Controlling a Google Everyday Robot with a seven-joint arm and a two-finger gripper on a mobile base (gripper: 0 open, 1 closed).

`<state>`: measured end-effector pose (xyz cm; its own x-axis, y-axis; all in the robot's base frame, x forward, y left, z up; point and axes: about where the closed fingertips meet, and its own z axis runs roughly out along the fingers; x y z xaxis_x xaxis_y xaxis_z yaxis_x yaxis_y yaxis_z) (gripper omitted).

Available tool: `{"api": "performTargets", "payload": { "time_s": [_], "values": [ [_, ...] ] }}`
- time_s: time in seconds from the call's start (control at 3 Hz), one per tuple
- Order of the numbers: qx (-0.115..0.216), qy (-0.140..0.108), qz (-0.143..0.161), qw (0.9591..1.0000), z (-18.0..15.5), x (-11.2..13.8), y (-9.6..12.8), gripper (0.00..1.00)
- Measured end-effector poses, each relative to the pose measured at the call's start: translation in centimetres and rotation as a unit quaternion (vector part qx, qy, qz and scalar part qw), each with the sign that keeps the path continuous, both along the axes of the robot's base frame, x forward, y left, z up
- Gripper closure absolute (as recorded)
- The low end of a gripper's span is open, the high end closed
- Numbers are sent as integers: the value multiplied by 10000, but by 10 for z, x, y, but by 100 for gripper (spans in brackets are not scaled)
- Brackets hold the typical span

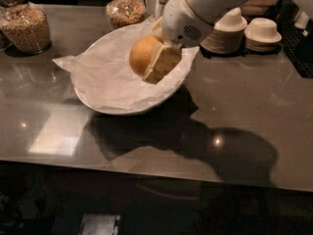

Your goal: Pick orange from white bowl

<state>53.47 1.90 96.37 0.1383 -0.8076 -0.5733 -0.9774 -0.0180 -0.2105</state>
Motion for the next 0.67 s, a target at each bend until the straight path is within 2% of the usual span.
{"api": "performTargets", "payload": {
  "time_s": [0.33,0.67],
  "values": [
    [335,-610,303,9971,44,-35,0,100],
    [776,-1097,650,9888,64,-69,3,100]
  ]
}}
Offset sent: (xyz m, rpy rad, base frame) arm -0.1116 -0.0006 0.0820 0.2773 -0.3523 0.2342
